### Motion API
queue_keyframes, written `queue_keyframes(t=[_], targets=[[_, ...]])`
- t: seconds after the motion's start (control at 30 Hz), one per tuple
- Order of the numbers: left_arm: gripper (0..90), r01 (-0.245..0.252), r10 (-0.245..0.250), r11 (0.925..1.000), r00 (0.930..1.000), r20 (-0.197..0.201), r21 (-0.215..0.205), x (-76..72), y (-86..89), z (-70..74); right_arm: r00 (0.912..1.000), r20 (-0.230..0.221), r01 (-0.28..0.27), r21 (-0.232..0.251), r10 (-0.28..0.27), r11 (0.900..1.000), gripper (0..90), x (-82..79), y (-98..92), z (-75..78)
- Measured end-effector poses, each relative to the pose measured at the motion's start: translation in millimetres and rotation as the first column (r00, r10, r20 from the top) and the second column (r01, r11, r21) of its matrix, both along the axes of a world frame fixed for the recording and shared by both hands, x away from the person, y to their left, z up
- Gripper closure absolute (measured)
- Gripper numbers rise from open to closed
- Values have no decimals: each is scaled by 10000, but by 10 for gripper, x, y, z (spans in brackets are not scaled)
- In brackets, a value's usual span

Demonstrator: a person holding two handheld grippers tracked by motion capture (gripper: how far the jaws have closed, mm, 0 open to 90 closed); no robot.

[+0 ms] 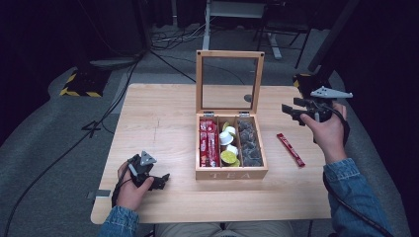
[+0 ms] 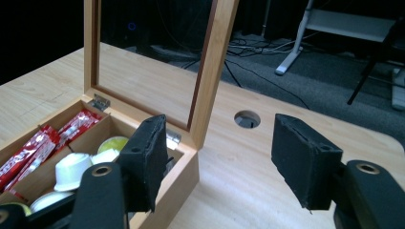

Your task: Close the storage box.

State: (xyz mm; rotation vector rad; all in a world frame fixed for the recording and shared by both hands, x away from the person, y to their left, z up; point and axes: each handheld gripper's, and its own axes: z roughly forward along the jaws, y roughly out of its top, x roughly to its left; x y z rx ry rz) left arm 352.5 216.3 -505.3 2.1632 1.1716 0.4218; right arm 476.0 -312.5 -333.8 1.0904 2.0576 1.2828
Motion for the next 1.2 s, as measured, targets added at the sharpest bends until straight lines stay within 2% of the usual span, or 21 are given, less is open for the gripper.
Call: queue_keyframes(t=[0.57, 1.1, 1.2], targets=[[4, -11, 11, 10000, 10000, -2, 7, -1, 0, 0, 9974, 429, -596, 252, 585, 9979, 352, 532, 240, 336], [4, -20, 20, 10000, 10000, 4, -1, -2, -1, -1, 9958, 402, -858, 854, 826, 9927, 345, 1073, 486, 445], [4, -22, 22, 10000, 10000, -2, -6, -1, -1, 0, 9952, 401, -916, 777, 887, 9928, 345, 1174, 525, 439]])
